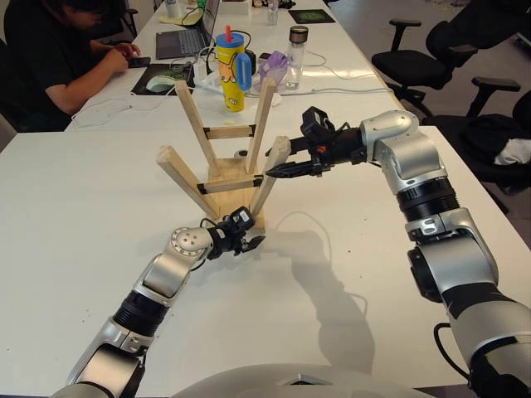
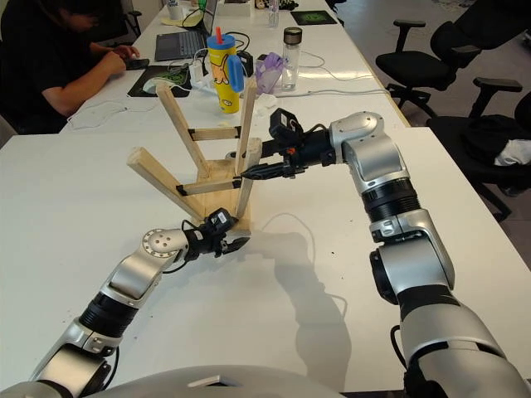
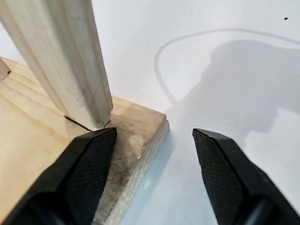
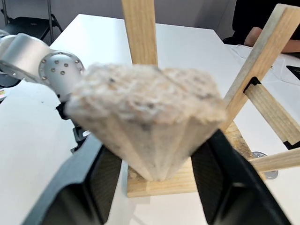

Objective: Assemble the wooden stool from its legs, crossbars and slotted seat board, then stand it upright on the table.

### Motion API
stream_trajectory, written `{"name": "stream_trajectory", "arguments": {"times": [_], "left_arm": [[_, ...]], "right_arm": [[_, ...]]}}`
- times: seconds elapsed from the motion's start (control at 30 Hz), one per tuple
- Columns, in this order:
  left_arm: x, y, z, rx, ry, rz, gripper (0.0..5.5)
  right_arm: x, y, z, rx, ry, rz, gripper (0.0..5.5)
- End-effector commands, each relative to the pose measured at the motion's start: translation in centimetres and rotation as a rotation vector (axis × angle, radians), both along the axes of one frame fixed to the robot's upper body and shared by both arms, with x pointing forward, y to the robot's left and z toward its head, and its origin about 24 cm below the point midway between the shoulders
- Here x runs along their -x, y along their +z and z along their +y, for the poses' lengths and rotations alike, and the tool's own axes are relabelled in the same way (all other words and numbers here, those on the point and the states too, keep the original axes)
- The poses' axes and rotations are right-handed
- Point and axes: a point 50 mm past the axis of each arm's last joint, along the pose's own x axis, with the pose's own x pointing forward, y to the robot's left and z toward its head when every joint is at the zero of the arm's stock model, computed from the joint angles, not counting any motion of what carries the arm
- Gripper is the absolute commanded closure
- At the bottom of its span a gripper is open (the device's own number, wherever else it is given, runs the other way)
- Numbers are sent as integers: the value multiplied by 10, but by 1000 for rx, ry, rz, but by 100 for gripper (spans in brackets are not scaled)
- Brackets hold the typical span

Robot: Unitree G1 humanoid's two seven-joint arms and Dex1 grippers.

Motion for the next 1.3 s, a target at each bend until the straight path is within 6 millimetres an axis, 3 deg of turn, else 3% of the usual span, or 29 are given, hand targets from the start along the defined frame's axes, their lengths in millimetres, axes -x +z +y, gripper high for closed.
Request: {"name": "stream_trajectory", "arguments": {"times": [0.03, 0.13, 0.23, 0.33, 0.5, 0.67, 0.8, 0.9, 1.07, 1.13, 1.2, 1.3], "left_arm": [[18, -32, -2, -34, -7, 170, 249], [19, -33, -1, -32, -1, 172, 249], [18, -30, -1, -9, 18, 147, 249], [11, -13, -6, 98, 43, 49, 249], [21, 16, -12, 208, 28, -152, 249], [50, 43, 14, 164, 66, -533, 249], [73, 78, 38, -12, 99, -1005, 249], [53, 105, 42, -64, 227, -1163, 249], [14, 140, 31, -169, 314, -1272, 249], [6, 142, 27, -237, 307, -1274, 249], [1, 132, 24, -290, 293, -1228, 249], [-2, 71, 16, -492, 116, -971, 249]], "right_arm": [[6, -30, 5, 76, 0, 92, 346], [17, -24, 13, 8, 61, 151, 346], [14, -25, 16, -2, -27, 190, 346], [13, -29, 15, 22, -72, 194, 346], [12, -29, 13, 33, -129, 196, 346], [10, -28, 6, 53, -178, 180, 346], [11, -30, 0, 66, -205, 176, 346], [12, -35, -2, 70, -210, 186, 346], [13, -41, 3, 87, -194, 192, 346], [12, -43, 4, 95, -189, 191, 346], [12, -44, 5, 101, -189, 193, 346], [11, -45, 6, 106, -188, 197, 346]]}}
